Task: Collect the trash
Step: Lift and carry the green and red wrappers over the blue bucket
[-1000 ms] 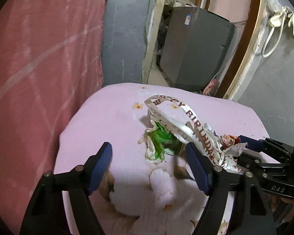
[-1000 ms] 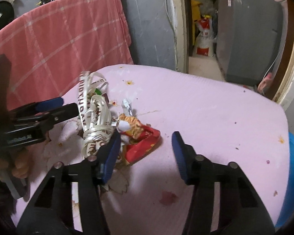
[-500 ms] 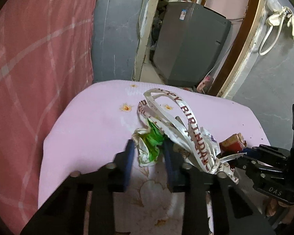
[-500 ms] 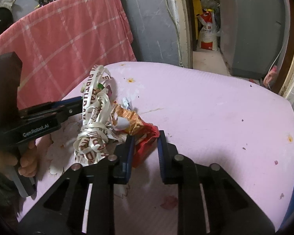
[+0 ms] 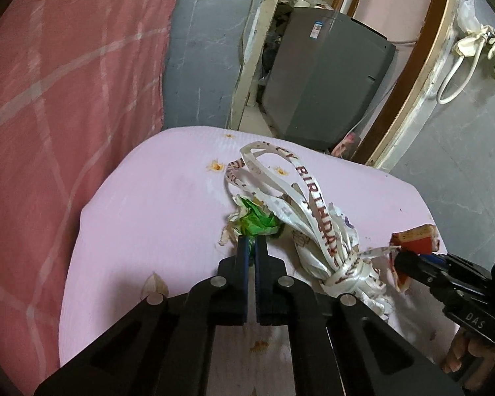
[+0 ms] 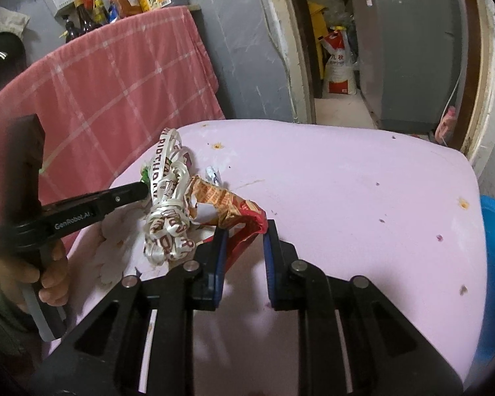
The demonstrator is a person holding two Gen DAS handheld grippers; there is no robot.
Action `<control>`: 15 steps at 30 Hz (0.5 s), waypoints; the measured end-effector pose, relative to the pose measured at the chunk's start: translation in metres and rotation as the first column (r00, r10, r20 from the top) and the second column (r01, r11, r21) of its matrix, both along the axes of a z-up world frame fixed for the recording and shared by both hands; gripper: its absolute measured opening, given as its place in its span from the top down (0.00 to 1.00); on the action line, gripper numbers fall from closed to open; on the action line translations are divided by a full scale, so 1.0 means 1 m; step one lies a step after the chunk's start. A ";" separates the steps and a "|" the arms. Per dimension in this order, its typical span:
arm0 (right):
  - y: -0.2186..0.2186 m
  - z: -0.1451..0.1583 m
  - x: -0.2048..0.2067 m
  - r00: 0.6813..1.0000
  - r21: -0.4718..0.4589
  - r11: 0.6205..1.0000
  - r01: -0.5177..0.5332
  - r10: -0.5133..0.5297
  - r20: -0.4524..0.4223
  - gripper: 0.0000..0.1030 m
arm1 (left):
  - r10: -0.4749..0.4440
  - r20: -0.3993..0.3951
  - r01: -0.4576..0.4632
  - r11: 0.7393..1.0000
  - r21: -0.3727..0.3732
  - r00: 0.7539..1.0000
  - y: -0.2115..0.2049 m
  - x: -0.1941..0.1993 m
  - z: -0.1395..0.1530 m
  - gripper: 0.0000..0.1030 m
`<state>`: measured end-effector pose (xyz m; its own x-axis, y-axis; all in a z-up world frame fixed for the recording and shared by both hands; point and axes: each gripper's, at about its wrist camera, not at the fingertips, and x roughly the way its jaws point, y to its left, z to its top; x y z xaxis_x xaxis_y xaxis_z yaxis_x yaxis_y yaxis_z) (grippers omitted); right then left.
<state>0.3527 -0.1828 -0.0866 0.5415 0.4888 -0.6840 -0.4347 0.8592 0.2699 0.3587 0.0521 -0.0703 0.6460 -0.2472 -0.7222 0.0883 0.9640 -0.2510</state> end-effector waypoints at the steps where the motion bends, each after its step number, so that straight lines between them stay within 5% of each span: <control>1: -0.001 0.001 -0.003 1.000 0.003 1.000 0.003 -0.003 0.004 0.80 | 0.005 0.000 -0.005 1.000 0.001 1.000 0.000 -0.002 0.001 0.99; 15: -0.013 0.019 -0.032 0.997 0.062 0.998 0.006 -0.010 0.070 0.80 | 0.073 0.034 -0.073 0.997 -0.001 0.997 -0.003 -0.054 0.012 1.00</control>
